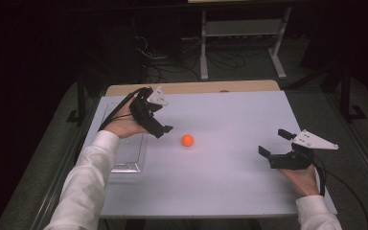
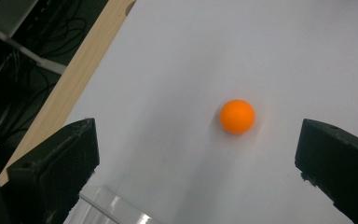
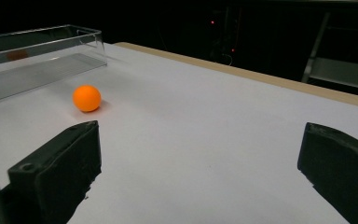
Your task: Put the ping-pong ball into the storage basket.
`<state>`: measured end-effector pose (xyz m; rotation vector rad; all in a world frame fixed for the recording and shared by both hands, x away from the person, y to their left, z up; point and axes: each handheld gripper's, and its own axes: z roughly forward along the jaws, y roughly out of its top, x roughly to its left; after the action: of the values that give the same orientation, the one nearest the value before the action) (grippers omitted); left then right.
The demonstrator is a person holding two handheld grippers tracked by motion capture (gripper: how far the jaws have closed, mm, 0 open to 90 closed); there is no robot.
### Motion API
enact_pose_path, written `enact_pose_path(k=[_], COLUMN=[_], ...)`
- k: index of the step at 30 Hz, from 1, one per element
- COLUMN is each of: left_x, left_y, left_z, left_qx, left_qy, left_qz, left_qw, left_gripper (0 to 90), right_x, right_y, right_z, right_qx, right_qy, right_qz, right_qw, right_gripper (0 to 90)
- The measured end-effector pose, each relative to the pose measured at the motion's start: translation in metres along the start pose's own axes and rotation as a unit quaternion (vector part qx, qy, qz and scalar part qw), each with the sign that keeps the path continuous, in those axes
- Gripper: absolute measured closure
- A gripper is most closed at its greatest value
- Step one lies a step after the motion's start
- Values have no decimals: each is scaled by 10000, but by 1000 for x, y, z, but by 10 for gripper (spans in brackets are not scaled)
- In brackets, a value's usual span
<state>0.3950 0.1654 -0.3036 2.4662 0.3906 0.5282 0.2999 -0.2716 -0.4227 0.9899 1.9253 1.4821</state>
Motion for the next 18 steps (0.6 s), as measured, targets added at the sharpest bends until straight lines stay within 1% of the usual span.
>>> enact_pose_path(k=[4,7,14,18], left_x=[0,-2,-4,-6], left_y=[1,2,6,7], left_z=[8,14,23,34], left_qx=[46,139,188,204], left_qy=[-61,-118,-219,-289], left_qz=[10,90,129,139], left_qw=[10000,9998,9995,9993], left_gripper=[0,0,0,0], right_x=[0,0,0,1], right_y=[0,0,0,0], right_z=[0,0,1,-1], right_qx=[-11,-5,19,25], right_qy=[-1,-2,-1,-1], right_qz=[9,21,17,6], right_qw=[10000,10000,10000,10000], right_gripper=[0,0,0,0])
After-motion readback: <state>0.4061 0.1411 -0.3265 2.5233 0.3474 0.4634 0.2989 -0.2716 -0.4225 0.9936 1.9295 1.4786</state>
